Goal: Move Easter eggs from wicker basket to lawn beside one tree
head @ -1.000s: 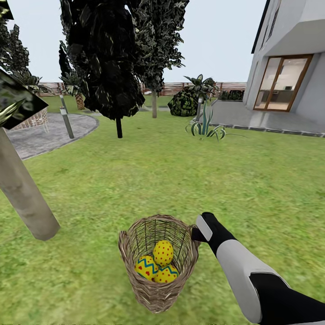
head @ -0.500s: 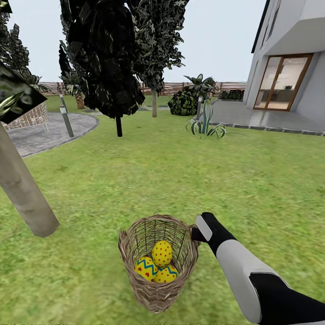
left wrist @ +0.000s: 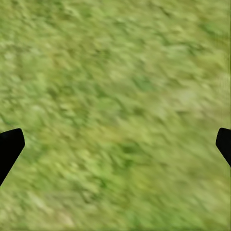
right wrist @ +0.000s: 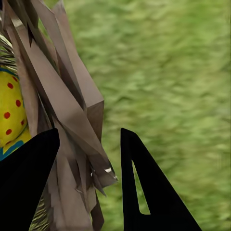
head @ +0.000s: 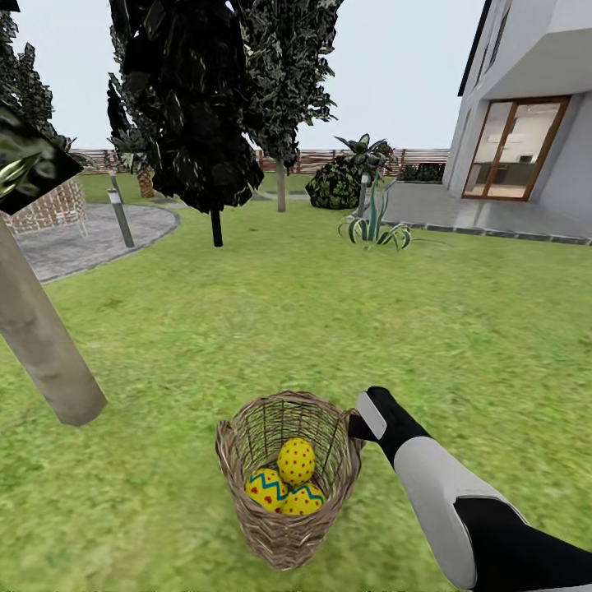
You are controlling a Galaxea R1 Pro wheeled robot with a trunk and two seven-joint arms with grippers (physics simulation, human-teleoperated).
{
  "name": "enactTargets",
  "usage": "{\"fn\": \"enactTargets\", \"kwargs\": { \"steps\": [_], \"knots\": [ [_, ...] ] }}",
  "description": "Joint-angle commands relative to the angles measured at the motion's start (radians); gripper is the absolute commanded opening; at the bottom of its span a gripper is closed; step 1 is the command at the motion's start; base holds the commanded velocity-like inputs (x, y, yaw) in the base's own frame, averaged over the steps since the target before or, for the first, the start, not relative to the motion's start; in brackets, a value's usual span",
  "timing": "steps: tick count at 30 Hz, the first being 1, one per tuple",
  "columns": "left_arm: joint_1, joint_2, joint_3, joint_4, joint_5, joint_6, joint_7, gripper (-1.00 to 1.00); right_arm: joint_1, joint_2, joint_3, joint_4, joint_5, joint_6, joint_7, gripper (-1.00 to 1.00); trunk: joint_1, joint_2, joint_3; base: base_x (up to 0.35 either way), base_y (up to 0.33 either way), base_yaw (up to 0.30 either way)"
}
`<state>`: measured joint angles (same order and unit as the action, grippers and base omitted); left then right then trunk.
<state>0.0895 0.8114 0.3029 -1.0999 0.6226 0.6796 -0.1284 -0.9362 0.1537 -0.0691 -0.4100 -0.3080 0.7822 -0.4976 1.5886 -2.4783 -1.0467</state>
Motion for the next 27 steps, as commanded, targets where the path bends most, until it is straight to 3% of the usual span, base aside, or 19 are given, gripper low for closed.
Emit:
{"fn": "enactTargets", "kwargs": {
  "steps": [1,11,16,17,27],
  "knots": [
    [0.001,0.0,0.002,-0.001,-0.001,0.005,-0.004,1.0,-0.001,0.001,-0.006,-0.001,-0.017,-0.003,-0.009,-1.0,0.004,-0.008,-0.004,0.0,0.0,0.0],
    [0.001,0.0,0.002,-0.002,0.0,0.006,-0.004,1.0,-0.001,0.001,-0.006,-0.001,-0.017,-0.003,-0.009,-1.0,0.015,-0.024,-0.041,0.0,0.0,0.0],
    [0.0,0.0,0.002,-0.004,-0.001,0.006,-0.004,1.0,-0.001,0.001,-0.006,-0.001,-0.017,-0.003,-0.009,-1.0,0.015,-0.024,-0.041,0.0,0.0,0.0],
    [0.001,0.0,0.002,-0.003,-0.001,0.006,-0.004,1.0,0.0,0.001,-0.006,-0.001,-0.017,-0.003,-0.009,1.0,0.015,-0.024,-0.041,0.0,0.0,0.0],
    [0.0,0.0,0.002,-0.002,-0.001,0.006,-0.004,1.0,-0.001,0.001,-0.006,-0.002,-0.017,-0.003,-0.009,1.0,0.015,-0.023,-0.037,0.0,0.0,0.0]
  ]
}}
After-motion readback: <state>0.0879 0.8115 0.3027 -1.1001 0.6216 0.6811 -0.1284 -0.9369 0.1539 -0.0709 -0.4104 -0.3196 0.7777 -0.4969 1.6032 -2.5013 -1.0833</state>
